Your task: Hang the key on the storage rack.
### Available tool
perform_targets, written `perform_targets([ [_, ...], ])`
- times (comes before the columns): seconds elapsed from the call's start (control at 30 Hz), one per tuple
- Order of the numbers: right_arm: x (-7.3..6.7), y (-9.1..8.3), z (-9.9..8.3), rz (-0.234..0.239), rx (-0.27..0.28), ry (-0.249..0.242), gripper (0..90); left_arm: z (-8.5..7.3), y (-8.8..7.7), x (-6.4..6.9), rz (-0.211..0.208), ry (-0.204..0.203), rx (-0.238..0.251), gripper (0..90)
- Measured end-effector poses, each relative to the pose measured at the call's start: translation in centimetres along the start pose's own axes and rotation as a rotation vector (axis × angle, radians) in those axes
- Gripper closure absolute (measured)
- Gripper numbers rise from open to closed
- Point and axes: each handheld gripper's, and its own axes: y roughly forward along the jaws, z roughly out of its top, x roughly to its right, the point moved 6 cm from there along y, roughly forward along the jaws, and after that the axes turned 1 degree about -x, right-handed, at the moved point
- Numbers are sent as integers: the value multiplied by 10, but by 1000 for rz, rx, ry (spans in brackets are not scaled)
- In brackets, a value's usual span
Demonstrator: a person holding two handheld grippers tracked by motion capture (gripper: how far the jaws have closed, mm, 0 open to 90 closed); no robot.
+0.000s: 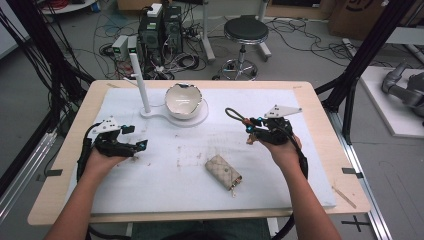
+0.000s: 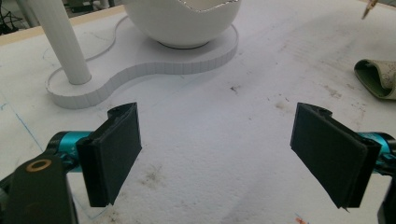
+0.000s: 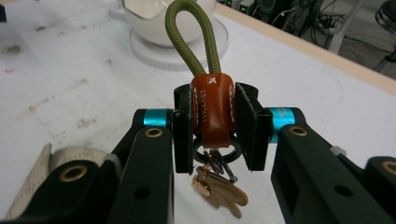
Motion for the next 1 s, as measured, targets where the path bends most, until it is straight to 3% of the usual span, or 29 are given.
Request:
perform_targets([
  [0.2,-4,5,29,7,33,-17,704,0,-1,0,-1,-3,1,161],
  [0.47,-17,19,68,16,47,-83,704,1,-3,3,-7,6,0,162],
  [1.0,-35,46,111,53,76,-124,712,-1,-20,2,6,-8,24,163],
])
